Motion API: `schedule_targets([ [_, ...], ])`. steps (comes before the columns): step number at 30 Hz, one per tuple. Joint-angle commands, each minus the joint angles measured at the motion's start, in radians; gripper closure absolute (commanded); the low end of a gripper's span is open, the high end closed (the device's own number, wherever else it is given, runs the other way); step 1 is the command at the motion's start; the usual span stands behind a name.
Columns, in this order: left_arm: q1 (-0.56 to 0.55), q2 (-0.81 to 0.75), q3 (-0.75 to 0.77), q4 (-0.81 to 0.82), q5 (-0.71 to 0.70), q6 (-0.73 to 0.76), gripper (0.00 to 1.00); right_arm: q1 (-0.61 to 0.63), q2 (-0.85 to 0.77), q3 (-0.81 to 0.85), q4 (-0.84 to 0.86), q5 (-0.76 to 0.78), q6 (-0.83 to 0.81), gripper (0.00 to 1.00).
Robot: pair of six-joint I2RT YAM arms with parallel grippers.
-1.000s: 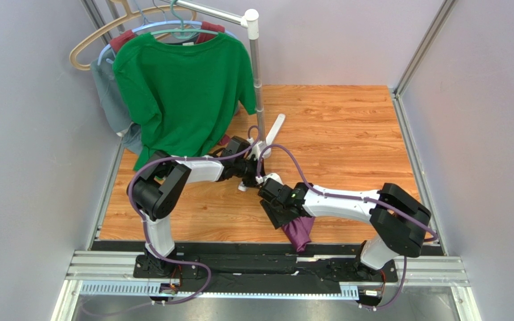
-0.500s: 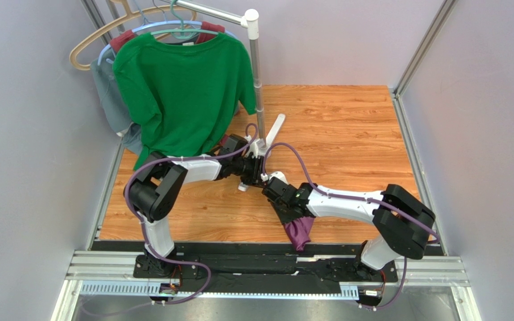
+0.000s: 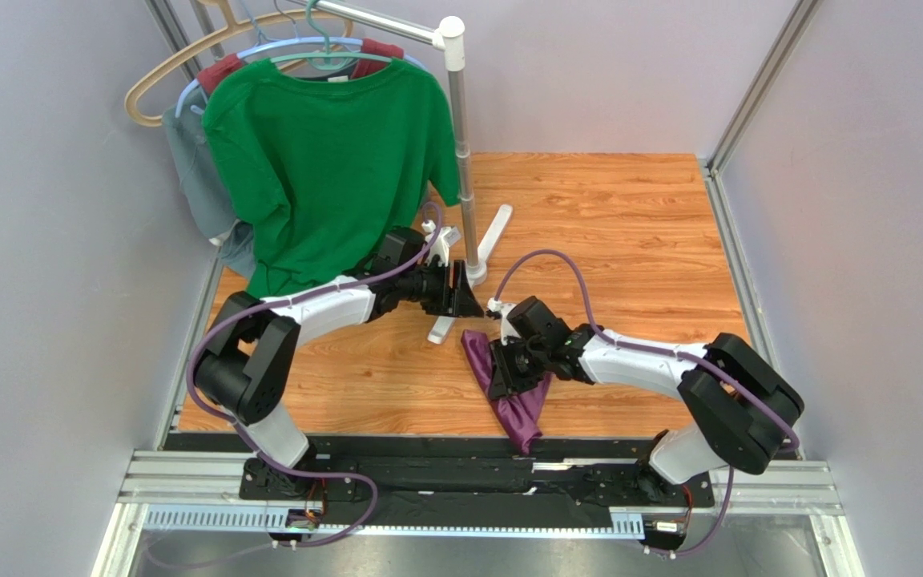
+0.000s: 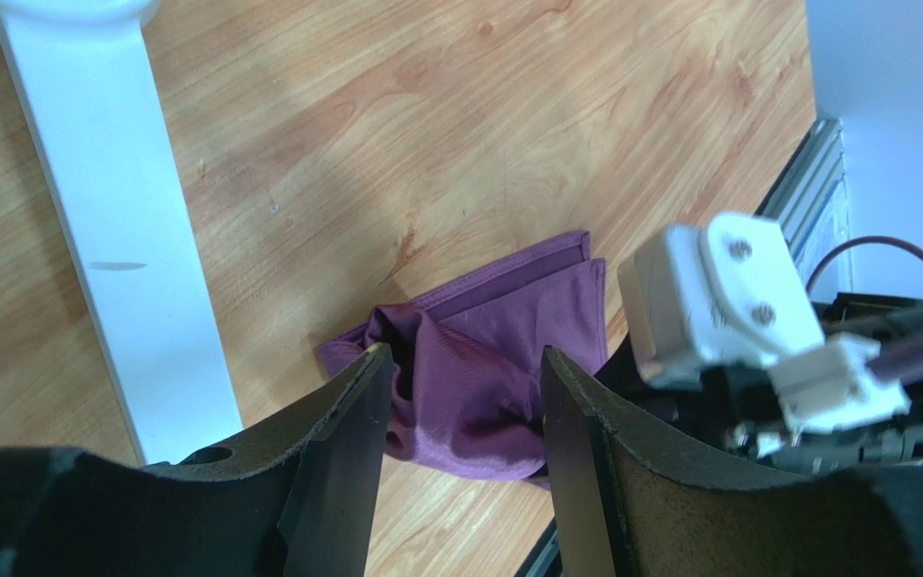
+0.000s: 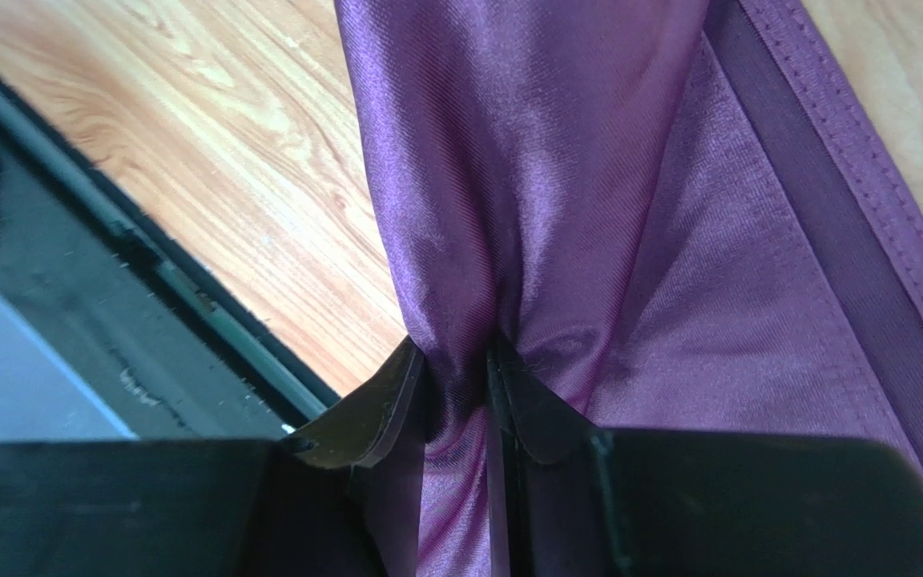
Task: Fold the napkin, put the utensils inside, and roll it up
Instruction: Roll the napkin with the utensil
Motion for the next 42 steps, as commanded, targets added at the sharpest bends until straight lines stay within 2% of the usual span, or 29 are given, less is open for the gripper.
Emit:
schedule_targets([
  [1,0.006,-0.018,-0.016,-0.009,0.022,0.061,0.43,-0.077,0.036,-0.075,0.023,-0.188,-0.045,0.95],
  [6,0.006,-0.024,-0.034,-0.005,0.025,0.098,0.42,-0.152,0.062,-0.093,0.062,-0.305,-0.065,0.96],
  [15,0.005,0.043,-0.076,0.145,0.12,0.075,0.42,-0.264,0.131,-0.11,0.115,-0.437,-0.078,0.97],
  [25,-0.026,0.123,-0.067,0.204,0.142,0.084,0.42,-0.321,0.192,-0.095,0.131,-0.492,-0.082,0.97],
  [29,-0.046,0.161,-0.056,0.236,0.152,0.066,0.45,-0.324,0.214,-0.089,0.128,-0.5,-0.082,0.97],
  [32,-0.051,0.192,-0.04,0.236,0.162,0.058,0.53,-0.324,0.212,-0.086,0.125,-0.497,-0.082,0.96],
  [33,-0.051,0.204,-0.037,0.23,0.166,0.056,0.64,-0.324,0.209,-0.083,0.119,-0.495,-0.082,0.96],
  [35,-0.051,0.216,-0.028,0.212,0.166,0.058,0.78,-0.324,0.203,-0.075,0.102,-0.491,-0.086,0.94],
  [36,-0.052,0.219,-0.024,0.183,0.16,0.066,0.88,-0.324,0.196,-0.07,0.094,-0.488,-0.089,0.94],
  [37,-0.051,0.22,-0.017,0.163,0.154,0.072,0.93,-0.326,0.191,-0.067,0.086,-0.485,-0.089,0.93],
  [39,-0.052,0.223,0.009,0.079,0.128,0.098,1.0,-0.326,0.165,-0.056,0.057,-0.471,-0.089,0.88],
  [40,-0.052,0.224,0.018,0.046,0.117,0.11,1.0,-0.324,0.154,-0.05,0.047,-0.466,-0.094,0.86],
  [42,-0.052,0.226,0.048,-0.049,0.091,0.142,1.0,-0.323,0.128,-0.032,0.005,-0.445,-0.097,0.77],
])
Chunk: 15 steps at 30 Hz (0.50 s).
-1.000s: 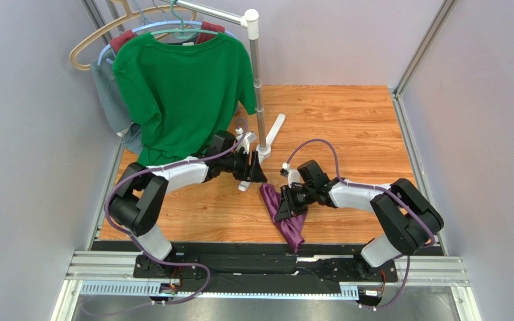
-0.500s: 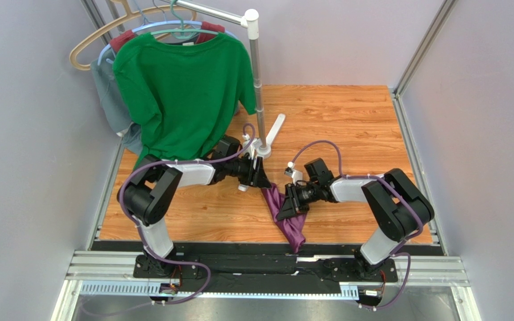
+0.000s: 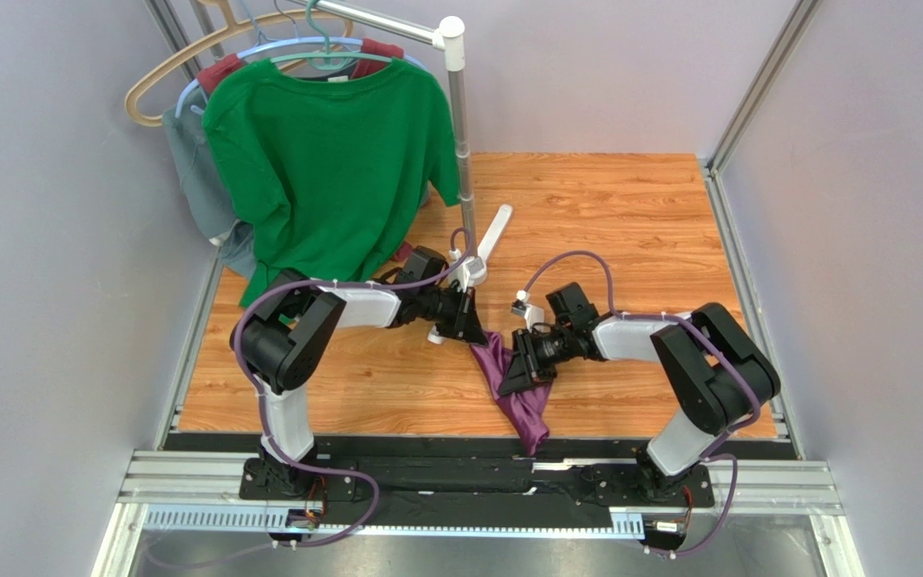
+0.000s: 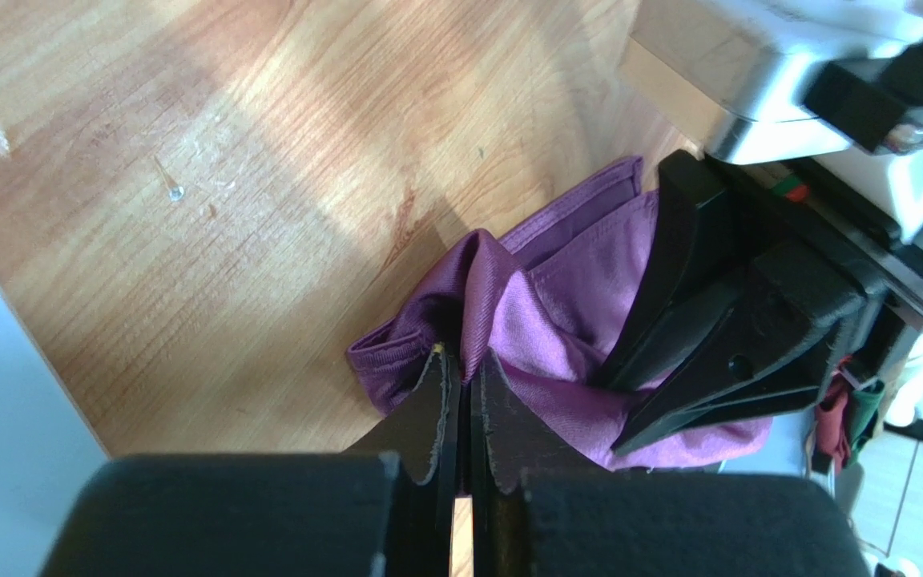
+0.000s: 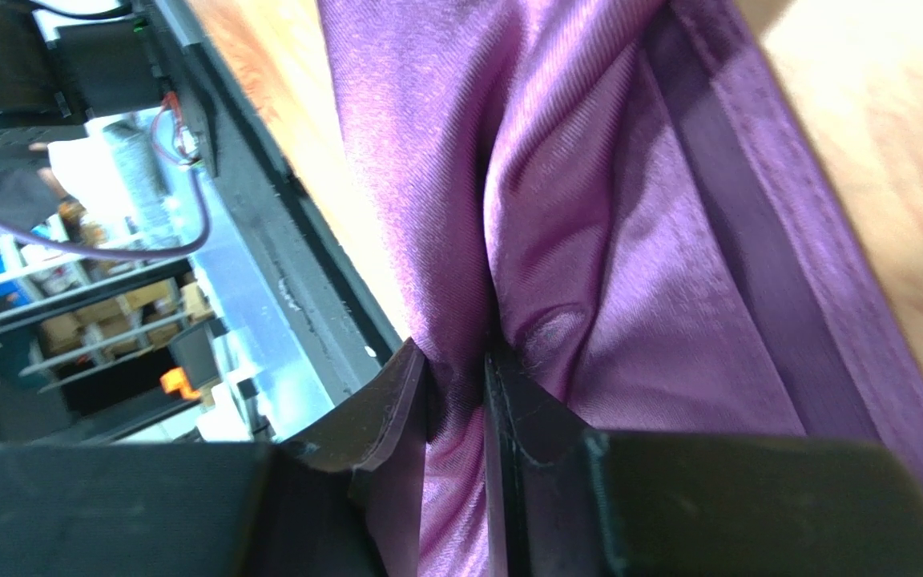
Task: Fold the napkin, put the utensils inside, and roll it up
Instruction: Roll the napkin with the utensil
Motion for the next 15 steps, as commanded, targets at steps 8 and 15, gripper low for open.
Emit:
schedule_targets([
  [8,-0.005,0.018,0.135,-0.3,-0.08,0.104,1.0,0.038,-0.204,0.128,-0.314,0.268,-0.076,0.53],
  [15,-0.01,0.041,0.182,-0.349,-0.077,0.11,1.0,0.243,-0.334,0.197,-0.416,0.604,-0.079,0.45],
])
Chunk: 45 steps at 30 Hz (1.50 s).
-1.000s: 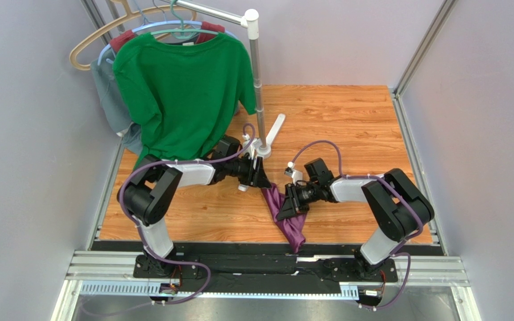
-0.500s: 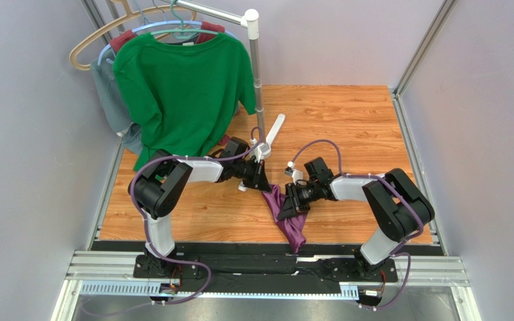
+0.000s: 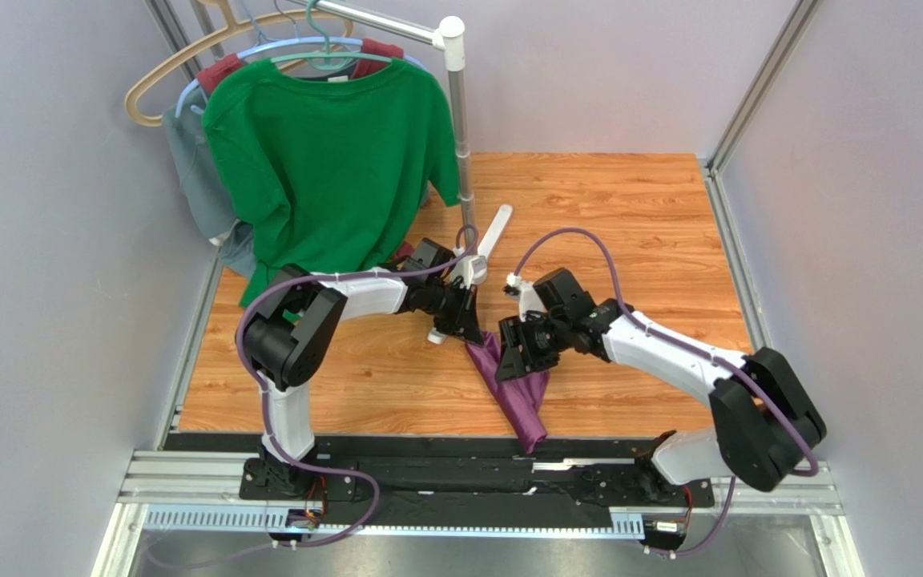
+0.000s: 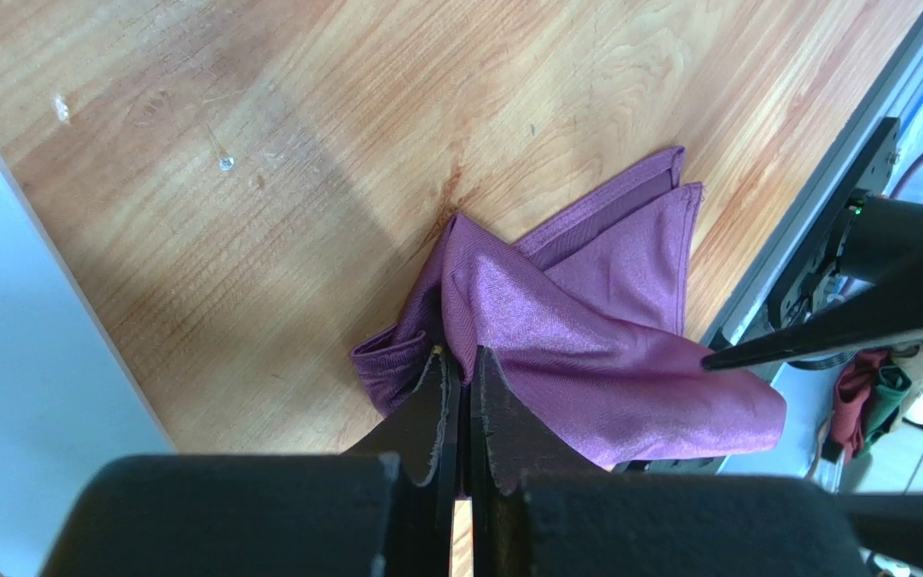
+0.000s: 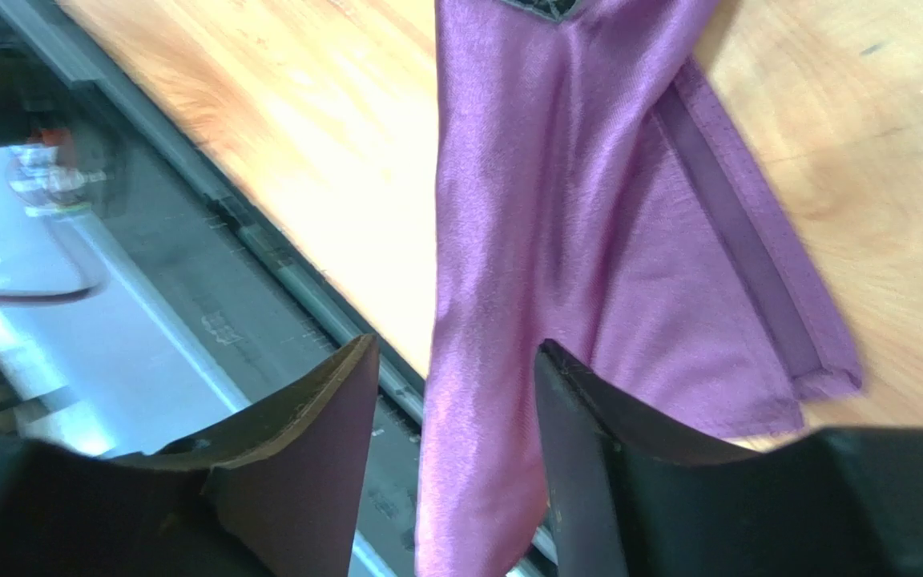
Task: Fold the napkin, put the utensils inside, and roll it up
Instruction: Roll the napkin with the utensil
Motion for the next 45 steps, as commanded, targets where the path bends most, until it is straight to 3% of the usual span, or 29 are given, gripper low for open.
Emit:
schedule_targets([
  [1,-0.003,0.016,0.04,-0.06,-0.015,0.031,1.0,0.158,-0.099,0.056,-0.098,0.373,-0.012,0.45],
  [10,-0.005,0.021,0.041,-0.067,-0.018,0.024,1.0,0.456,-0.041,0.091,-0.135,0.777,0.064,0.45],
  [17,-0.005,0.027,0.041,-0.064,-0.018,0.016,1.0,0.563,0.108,0.17,-0.168,0.864,0.05,0.51],
  [22,-0.005,0.016,0.031,-0.051,-0.018,0.009,1.0,0.559,0.17,0.174,-0.196,0.907,0.076,0.55],
  [27,-0.003,-0.008,0.018,-0.015,-0.008,-0.008,0.96,0.473,0.116,0.076,-0.075,0.744,0.102,0.73],
  [28,-0.005,-0.022,0.015,-0.011,-0.011,-0.008,0.9,0.458,0.099,0.056,-0.019,0.676,0.105,0.78],
  [29,-0.003,-0.031,0.012,-0.008,-0.015,-0.016,0.74,0.426,0.083,0.01,0.014,0.634,0.107,0.8],
  [32,-0.001,-0.077,-0.005,0.017,-0.026,-0.033,0.51,0.357,0.023,-0.069,0.112,0.481,0.111,0.87],
  [35,0.008,-0.127,-0.017,0.02,-0.052,-0.042,0.42,0.288,-0.022,-0.116,0.175,0.365,0.11,0.89],
  [45,0.046,-0.248,-0.15,0.193,-0.044,-0.025,0.37,0.051,-0.019,-0.203,0.279,0.014,0.062,0.91],
])
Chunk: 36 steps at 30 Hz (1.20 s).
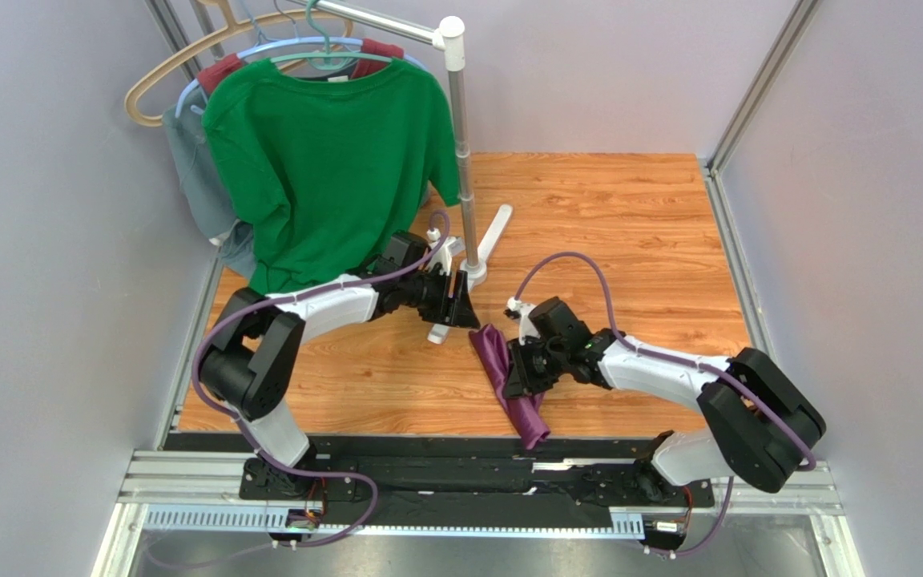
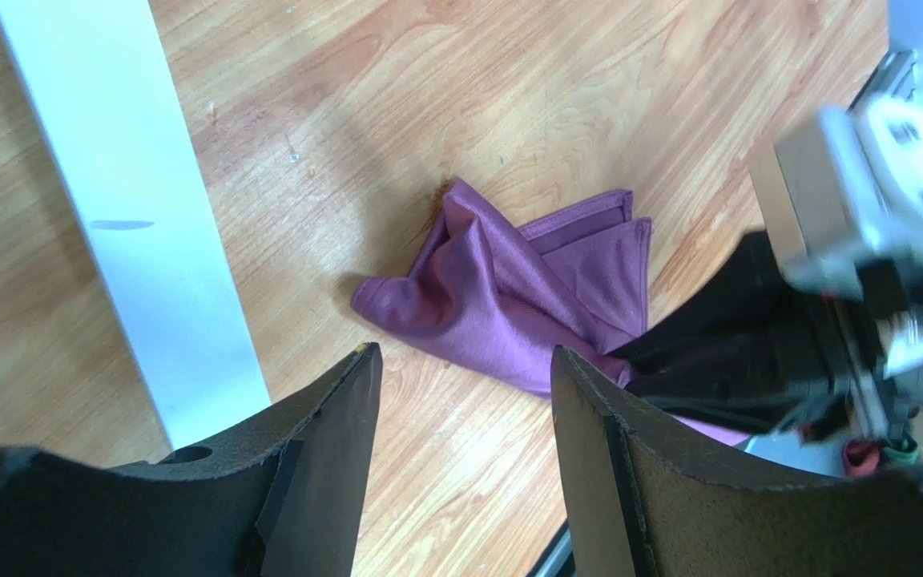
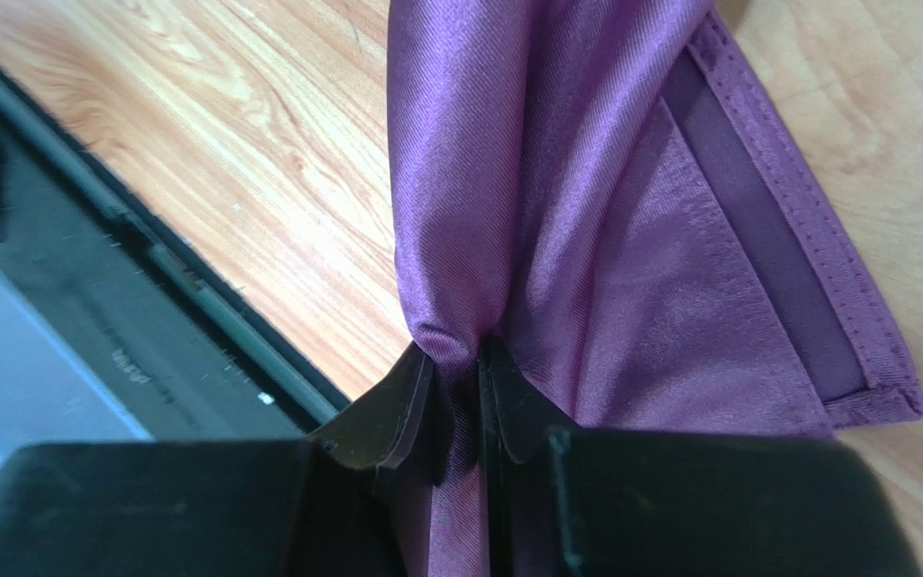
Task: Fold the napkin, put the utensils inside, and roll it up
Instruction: Roll the napkin with the utensil
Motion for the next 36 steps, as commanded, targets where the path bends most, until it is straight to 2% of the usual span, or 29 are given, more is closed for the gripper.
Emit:
schedule_targets([
  [1,0.0,-0.033,-0.054,0.149,0.041,0.013,0.37,-0.088,0.011,-0.035,0.091,-0.232,-0.027,0.91],
  [10,-0.005,0.021,-0.073,0.282,0.104,0.007,0.37,-0.237,0.118,-0.056,0.15,-0.418,-0.028,0.93],
  [20,-0.04,0.124,-0.002,0.299,0.083,0.027,0.36,-0.314,0.208,-0.081,0.202,-0.479,-0.007,0.95],
  [27,-0.074,0.185,0.044,0.296,0.071,0.044,0.37,-0.323,0.238,-0.071,0.206,-0.495,-0.01,0.95],
  [30,-0.08,0.202,0.046,0.301,0.083,0.042,0.41,-0.326,0.247,-0.067,0.203,-0.496,-0.011,0.95],
  [33,-0.085,0.208,0.035,0.302,0.088,0.045,0.51,-0.334,0.254,-0.067,0.208,-0.499,-0.007,0.96],
  [34,-0.086,0.21,0.033,0.302,0.089,0.045,0.61,-0.335,0.254,-0.067,0.211,-0.498,-0.005,0.96],
  [36,-0.088,0.22,0.03,0.298,0.089,0.045,0.72,-0.335,0.251,-0.064,0.2,-0.496,-0.005,0.93],
])
